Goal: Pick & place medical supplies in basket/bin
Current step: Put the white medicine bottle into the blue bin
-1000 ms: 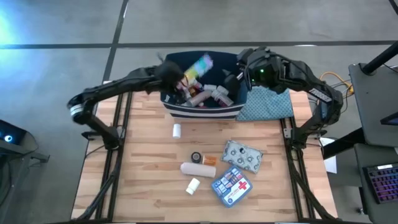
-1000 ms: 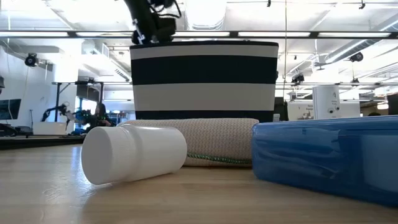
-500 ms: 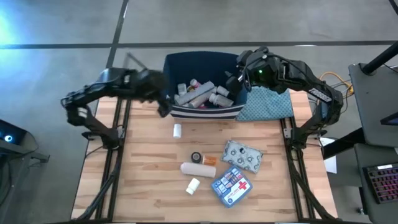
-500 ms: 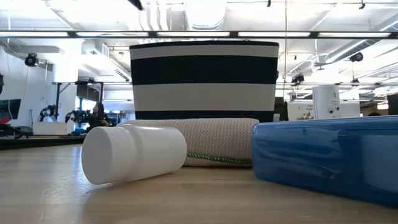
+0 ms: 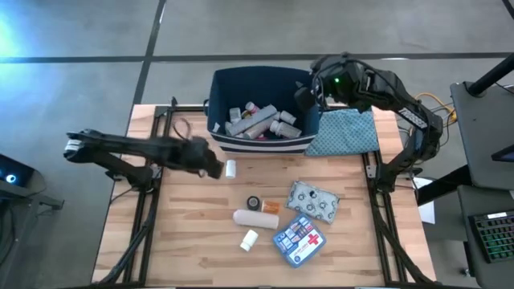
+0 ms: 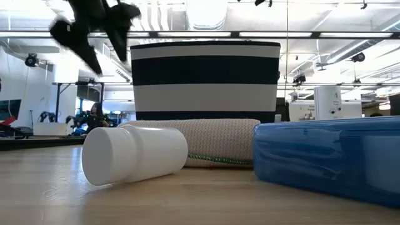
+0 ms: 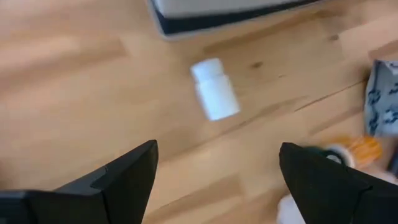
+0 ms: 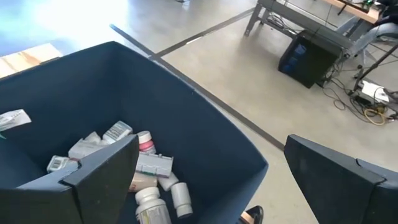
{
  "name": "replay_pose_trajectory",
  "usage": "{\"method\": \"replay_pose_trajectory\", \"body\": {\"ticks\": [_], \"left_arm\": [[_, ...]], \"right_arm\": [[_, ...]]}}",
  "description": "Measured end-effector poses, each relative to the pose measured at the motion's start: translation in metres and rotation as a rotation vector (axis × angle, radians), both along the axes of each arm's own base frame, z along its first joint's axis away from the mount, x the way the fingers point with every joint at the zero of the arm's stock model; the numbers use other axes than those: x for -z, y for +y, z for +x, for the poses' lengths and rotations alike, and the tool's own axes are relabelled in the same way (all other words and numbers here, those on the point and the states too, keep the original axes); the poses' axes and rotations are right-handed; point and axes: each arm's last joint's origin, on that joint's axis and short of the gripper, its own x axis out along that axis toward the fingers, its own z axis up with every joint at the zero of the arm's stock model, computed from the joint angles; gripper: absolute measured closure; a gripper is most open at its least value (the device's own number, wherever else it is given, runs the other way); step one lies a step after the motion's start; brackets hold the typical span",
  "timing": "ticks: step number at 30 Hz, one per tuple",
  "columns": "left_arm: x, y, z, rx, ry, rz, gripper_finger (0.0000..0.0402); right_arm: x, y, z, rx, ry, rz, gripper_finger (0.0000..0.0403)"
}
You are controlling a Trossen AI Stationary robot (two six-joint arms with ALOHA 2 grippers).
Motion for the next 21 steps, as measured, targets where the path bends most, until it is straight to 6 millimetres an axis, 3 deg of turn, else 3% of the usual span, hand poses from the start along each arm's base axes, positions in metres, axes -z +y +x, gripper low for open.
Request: {"method": "replay_pose_trajectory", "body": {"ticks": [4,8,21], "left_arm": [[0.053,0.000,0.020,-0.065,-0.091,-0.037,0.0089],[0.087,0.005,0.030,-0.160,-0.067,-0.061,0.0089],[0.133,0.020,0.071,-0.160,0.065,0.003,0.0089]], "right_arm": [[0.000,-0.005,-0.002,0.007,0.017,-0.010,0.0014],[0.000,-0.009,-0.003,0.022,0.021,-0.013,0.0014],[0.000,-0.017,-0.006,0.026,0.061,-0.032,0.0014]]}}
